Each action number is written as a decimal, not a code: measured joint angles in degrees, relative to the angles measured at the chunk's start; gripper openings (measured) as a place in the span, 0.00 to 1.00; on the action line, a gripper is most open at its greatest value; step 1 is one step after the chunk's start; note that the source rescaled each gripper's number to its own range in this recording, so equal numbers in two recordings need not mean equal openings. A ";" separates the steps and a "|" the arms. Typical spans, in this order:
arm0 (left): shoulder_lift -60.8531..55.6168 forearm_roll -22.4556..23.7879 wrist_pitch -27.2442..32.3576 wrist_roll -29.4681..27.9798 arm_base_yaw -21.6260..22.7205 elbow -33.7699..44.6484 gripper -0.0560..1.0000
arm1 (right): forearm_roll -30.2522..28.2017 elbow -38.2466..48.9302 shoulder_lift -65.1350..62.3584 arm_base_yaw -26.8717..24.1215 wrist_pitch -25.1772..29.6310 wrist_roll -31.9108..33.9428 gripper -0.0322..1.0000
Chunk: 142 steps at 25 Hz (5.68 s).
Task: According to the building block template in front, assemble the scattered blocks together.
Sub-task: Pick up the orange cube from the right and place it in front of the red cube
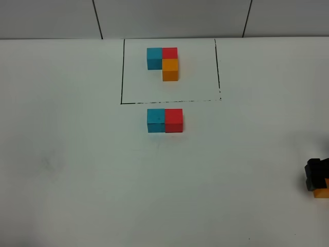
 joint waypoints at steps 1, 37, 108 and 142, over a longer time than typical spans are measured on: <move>0.00 0.00 0.00 0.00 0.00 0.00 0.68 | 0.00 0.00 0.83 0.00 -0.52 -0.12 0.83; 0.00 0.00 0.04 0.00 0.00 0.00 0.68 | -4.25 -37.66 23.37 46.65 14.76 43.62 0.05; 0.00 0.00 0.18 0.00 0.00 0.00 0.68 | -9.21 -59.93 40.88 46.97 18.55 49.23 0.05; 0.00 0.00 0.20 0.06 0.00 0.00 0.68 | -11.77 -59.93 41.37 47.13 18.44 49.23 0.05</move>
